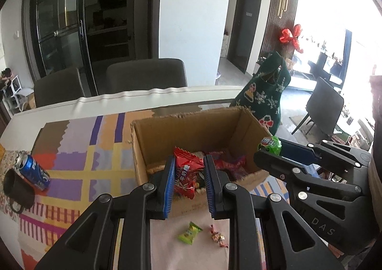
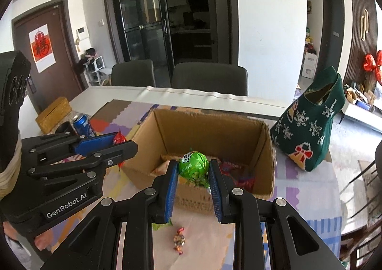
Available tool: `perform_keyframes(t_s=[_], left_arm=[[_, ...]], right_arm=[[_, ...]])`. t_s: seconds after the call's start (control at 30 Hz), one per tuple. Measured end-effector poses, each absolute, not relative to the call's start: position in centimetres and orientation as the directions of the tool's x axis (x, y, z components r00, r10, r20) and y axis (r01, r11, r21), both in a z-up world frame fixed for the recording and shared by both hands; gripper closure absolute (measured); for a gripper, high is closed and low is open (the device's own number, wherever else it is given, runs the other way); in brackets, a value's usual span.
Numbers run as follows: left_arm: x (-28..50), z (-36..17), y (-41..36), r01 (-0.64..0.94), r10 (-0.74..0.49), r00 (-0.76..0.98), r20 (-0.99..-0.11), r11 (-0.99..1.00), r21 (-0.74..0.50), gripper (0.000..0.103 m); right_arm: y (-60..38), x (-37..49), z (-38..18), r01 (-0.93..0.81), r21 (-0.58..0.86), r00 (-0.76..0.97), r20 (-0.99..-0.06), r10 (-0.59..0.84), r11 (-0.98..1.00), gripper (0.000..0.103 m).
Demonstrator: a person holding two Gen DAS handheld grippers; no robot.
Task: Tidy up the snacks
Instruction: 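Carry both candies over the box and open both tools to drop them, then move both tools back toward the last two candies on the table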
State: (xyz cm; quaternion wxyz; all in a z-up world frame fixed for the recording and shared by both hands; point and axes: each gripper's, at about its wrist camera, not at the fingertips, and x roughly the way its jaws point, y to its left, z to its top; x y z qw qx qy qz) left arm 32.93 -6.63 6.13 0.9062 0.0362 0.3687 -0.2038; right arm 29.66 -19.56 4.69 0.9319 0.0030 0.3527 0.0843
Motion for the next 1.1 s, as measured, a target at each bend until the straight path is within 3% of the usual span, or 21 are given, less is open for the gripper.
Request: perform_keyframes(t_s=[0.5, 0.53, 0.6, 0.63, 0.7, 0.9, 1.1], left_arm=[[39.3, 3.6, -7.5, 0.393, -0.329, 0.612, -0.719, 0.916, -0.084, 0.078], [39.6, 3.5, -7.5, 0.388, -0.32, 0.615, -0.721, 0.918, -0.077, 0.075], [39.7, 3.4, -7.4, 0.368, -0.295, 0.63, -0.719, 0.928, -0.059, 0.06], [39.6, 3.5, -7.2, 0.361, -0.291, 0.642, -0.709, 0.931, -0.056, 0.059], [39.3, 3.5, -6.9, 0.354, -0.282, 0.65, -0.705, 0.934, -0.047, 0.057], [37.4, 4.1, -6.0, 0.333, -0.251, 0.689, -0.679, 0.943, -0.01, 0.047], [34.6, 4.7, -5.1, 0.346, -0.257, 0.708, -0.658, 0.938, 0.006, 0.045]], right_arm=[[-21.1, 36.1, 3.1, -0.075, 0.07, 0.718, -0.689, 0.103, 0.995, 0.076], [-21.2, 36.3, 3.0, -0.073, 0.071, 0.715, -0.691, 0.102, 0.995, 0.076], [-21.3, 37.0, 2.7, -0.062, 0.07, 0.711, -0.697, 0.094, 0.996, 0.075], [-21.4, 37.1, 2.7, -0.056, 0.068, 0.712, -0.697, 0.088, 0.996, 0.071], [-21.7, 37.3, 2.5, -0.033, 0.061, 0.705, -0.706, 0.067, 0.998, 0.052], [-21.7, 35.9, 2.4, -0.02, 0.035, 0.717, -0.696, 0.039, 0.999, 0.052], [-20.9, 33.4, 2.9, -0.043, 0.04, 0.734, -0.677, 0.059, 0.998, 0.051]])
